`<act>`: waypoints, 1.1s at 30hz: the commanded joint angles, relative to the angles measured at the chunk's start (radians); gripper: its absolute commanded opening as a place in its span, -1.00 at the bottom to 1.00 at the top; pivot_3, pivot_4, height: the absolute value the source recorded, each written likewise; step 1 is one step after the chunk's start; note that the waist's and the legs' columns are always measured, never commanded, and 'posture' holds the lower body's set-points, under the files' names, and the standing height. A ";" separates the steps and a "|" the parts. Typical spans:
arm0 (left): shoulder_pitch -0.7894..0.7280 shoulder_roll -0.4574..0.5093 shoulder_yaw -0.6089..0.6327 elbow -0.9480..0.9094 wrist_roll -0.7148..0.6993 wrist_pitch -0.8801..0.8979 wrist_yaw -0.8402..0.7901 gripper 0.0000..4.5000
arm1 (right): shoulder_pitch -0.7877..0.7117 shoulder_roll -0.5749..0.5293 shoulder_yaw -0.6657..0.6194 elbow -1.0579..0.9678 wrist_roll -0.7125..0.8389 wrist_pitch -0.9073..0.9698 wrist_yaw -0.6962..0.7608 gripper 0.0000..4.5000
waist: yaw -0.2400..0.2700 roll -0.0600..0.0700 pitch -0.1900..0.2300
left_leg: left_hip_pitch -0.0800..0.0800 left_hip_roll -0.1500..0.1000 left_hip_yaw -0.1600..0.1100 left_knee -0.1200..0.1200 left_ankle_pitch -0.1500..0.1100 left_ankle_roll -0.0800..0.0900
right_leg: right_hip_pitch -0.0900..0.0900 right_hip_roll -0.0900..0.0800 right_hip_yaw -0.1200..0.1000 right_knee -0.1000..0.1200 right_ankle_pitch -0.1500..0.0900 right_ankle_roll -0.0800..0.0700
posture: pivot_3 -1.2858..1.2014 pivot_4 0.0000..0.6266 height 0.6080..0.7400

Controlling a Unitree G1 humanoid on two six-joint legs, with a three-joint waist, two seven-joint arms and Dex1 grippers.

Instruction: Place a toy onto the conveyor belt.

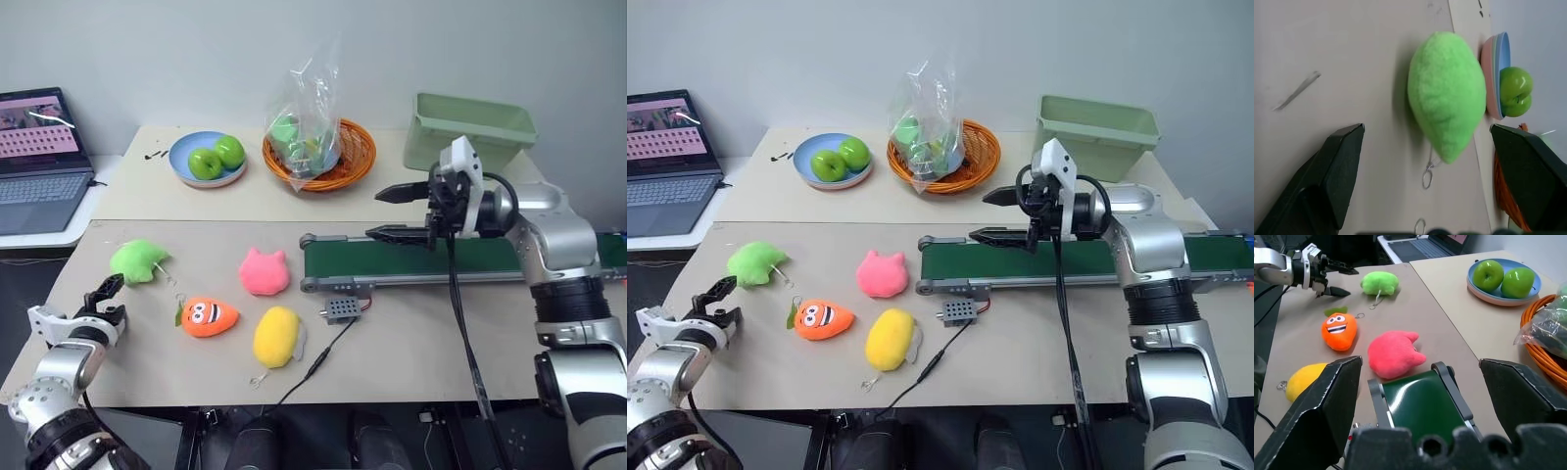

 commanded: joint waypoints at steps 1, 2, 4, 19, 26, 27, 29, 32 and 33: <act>-0.076 0.049 -0.027 0.141 0.043 -0.061 -0.078 0.95 | -0.015 -0.030 -0.038 -0.044 0.009 0.007 -0.006 1.00 | -0.001 0.000 0.000 | 0.000 0.000 0.000 0.000 0.000 0.000 | 0.000 0.000 0.000 0.000 0.000 0.000 | 0.03 -0.52 1.00; -0.095 0.057 -0.034 0.175 0.056 -0.073 -0.095 0.95 | -0.011 -0.036 -0.039 -0.051 0.011 0.010 -0.008 1.00 | -0.001 0.000 0.000 | 0.000 0.000 0.000 0.000 0.000 0.000 | 0.000 0.000 0.000 0.000 0.000 0.000 | 0.03 -0.52 1.00; -0.135 0.073 -0.047 0.241 0.079 -0.096 -0.130 0.95 | -0.004 -0.048 -0.044 -0.066 0.015 0.019 -0.013 1.00 | -0.001 0.000 0.000 | 0.000 0.000 0.000 0.000 0.000 0.000 | 0.000 0.000 0.000 0.000 0.000 0.000 | 0.03 -0.52 1.00; -0.283 0.110 -0.097 0.481 0.205 -0.210 -0.253 -0.20 | 0.022 -0.088 -0.061 -0.115 0.015 0.039 -0.049 1.00 | -0.001 0.000 0.000 | 0.000 0.000 0.000 0.000 0.000 0.000 | 0.000 0.000 0.000 0.000 0.000 0.000 | 0.03 -0.52 1.00; -0.313 0.076 -0.054 0.206 0.141 -0.232 -0.178 -0.68 | 0.018 -0.087 -0.055 -0.108 0.007 0.034 -0.053 1.00 | -0.001 -0.001 0.001 | -0.001 0.000 -0.001 0.000 0.000 0.000 | -0.001 -0.001 0.000 0.000 0.000 0.000 | 0.03 -0.52 1.00; -0.312 0.058 -0.061 0.132 0.136 -0.234 -0.160 -0.68 | 0.017 -0.085 -0.055 -0.108 0.007 0.035 -0.054 1.00 | 0.000 -0.001 0.001 | -0.002 0.001 -0.001 0.000 0.000 0.000 | -0.001 -0.001 0.000 0.001 0.000 0.001 | 0.03 -0.52 1.00; -0.287 0.016 -0.150 -0.063 0.205 -0.268 -0.120 -0.68 | 0.015 -0.086 -0.055 -0.110 0.009 0.040 -0.053 1.00 | 0.000 -0.001 0.001 | -0.002 0.000 -0.001 0.000 0.000 0.000 | -0.001 -0.001 -0.001 0.001 0.001 0.001 | 0.03 -0.52 1.00; -0.214 0.020 -0.429 -0.356 0.442 -0.312 -0.124 -0.68 | 0.014 -0.095 -0.058 -0.104 0.007 0.038 -0.046 1.00 | 0.004 -0.001 0.001 | -0.005 0.000 -0.001 0.000 0.000 0.000 | -0.001 -0.002 -0.001 0.000 0.003 0.002 | 0.03 -0.52 1.00; -0.203 0.039 -0.516 -0.416 0.510 -0.316 -0.140 -0.68 | 0.012 -0.098 -0.058 -0.098 0.003 0.034 -0.045 1.00 | 0.007 -0.001 0.001 | -0.006 -0.001 -0.001 0.000 0.000 0.000 | -0.001 -0.002 0.000 -0.001 0.003 0.003 | 0.03 -0.52 1.00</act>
